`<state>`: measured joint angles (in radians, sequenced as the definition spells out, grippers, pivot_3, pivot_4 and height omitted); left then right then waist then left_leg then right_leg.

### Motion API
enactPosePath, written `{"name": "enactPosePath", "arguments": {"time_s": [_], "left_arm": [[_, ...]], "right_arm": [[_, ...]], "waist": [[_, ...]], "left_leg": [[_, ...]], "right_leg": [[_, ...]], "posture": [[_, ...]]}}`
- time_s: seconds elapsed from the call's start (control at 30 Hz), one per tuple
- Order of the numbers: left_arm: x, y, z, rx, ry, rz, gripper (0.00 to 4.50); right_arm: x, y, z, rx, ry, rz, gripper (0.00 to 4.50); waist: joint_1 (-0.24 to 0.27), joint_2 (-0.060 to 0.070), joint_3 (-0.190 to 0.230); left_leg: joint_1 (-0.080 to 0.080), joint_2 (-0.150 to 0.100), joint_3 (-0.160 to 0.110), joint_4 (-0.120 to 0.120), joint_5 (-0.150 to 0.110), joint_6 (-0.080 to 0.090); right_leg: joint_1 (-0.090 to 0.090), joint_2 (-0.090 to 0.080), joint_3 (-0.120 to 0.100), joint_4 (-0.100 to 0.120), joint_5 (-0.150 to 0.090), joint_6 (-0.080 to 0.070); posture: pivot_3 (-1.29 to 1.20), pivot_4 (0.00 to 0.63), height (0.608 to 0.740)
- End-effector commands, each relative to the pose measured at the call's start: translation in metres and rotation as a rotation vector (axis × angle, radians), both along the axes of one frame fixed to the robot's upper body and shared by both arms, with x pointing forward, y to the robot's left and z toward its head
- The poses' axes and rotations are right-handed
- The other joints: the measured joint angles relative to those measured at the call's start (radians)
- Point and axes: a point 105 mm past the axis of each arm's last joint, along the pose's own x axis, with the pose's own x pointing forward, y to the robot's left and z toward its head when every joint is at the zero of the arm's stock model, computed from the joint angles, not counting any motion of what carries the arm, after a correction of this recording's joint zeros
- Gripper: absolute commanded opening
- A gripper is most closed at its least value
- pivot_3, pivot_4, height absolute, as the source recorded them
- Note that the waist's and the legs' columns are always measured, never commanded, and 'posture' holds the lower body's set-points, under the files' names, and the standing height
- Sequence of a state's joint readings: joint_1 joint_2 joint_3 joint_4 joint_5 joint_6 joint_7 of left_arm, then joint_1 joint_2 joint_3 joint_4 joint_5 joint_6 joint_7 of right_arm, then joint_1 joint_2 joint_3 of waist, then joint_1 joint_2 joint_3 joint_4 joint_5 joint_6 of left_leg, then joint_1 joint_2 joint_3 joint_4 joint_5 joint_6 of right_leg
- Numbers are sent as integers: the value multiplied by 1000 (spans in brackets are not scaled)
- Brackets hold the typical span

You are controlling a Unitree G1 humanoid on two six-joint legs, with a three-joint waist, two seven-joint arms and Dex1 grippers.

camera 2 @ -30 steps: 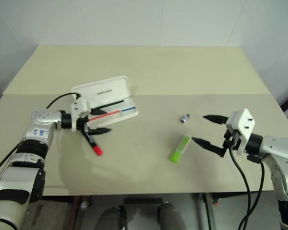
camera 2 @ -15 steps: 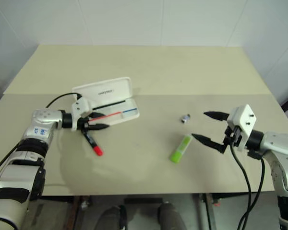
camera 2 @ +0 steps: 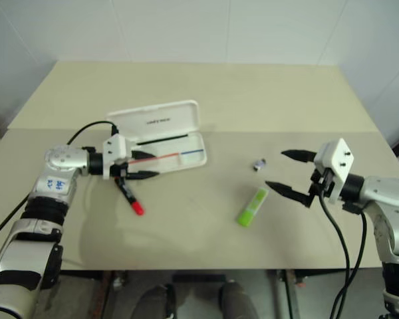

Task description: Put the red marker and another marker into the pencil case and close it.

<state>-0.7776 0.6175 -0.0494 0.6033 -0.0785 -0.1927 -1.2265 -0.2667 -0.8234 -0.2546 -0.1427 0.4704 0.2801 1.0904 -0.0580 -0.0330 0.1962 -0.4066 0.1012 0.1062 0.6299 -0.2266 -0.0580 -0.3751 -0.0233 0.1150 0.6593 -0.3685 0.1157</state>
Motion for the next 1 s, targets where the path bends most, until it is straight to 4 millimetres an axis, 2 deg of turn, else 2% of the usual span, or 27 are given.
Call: {"name": "enactPosePath", "arguments": {"time_s": [0.03,0.3,0.63,1.0], "left_arm": [[-16,-8,12,0,-45,-91,2001],[-45,-33,-5,31,15,-237,2001],[-48,-53,-22,31,51,-265,2001],[-49,-57,-36,43,94,-261,2001]], "right_arm": [[-1,-3,10,-31,-37,7,4500],[-3,-6,11,-40,-33,1,4500],[-9,-11,10,-48,-28,-24,4500],[-18,-12,8,-31,-11,-20,4500]], "waist": [[0,0,0],[1,0,0],[1,0,0],[1,0,0]], "left_leg": [[0,0,0,0,0,0],[0,0,0,0,0,0],[0,0,0,1,0,0],[0,0,-1,0,0,1]], "right_leg": [[0,0,0,0,0,0],[0,0,0,0,0,0],[0,0,1,0,0,0],[0,0,1,0,0,0]], "posture": [[0,150,740],[0,150,740],[0,150,740],[0,150,740]]}}
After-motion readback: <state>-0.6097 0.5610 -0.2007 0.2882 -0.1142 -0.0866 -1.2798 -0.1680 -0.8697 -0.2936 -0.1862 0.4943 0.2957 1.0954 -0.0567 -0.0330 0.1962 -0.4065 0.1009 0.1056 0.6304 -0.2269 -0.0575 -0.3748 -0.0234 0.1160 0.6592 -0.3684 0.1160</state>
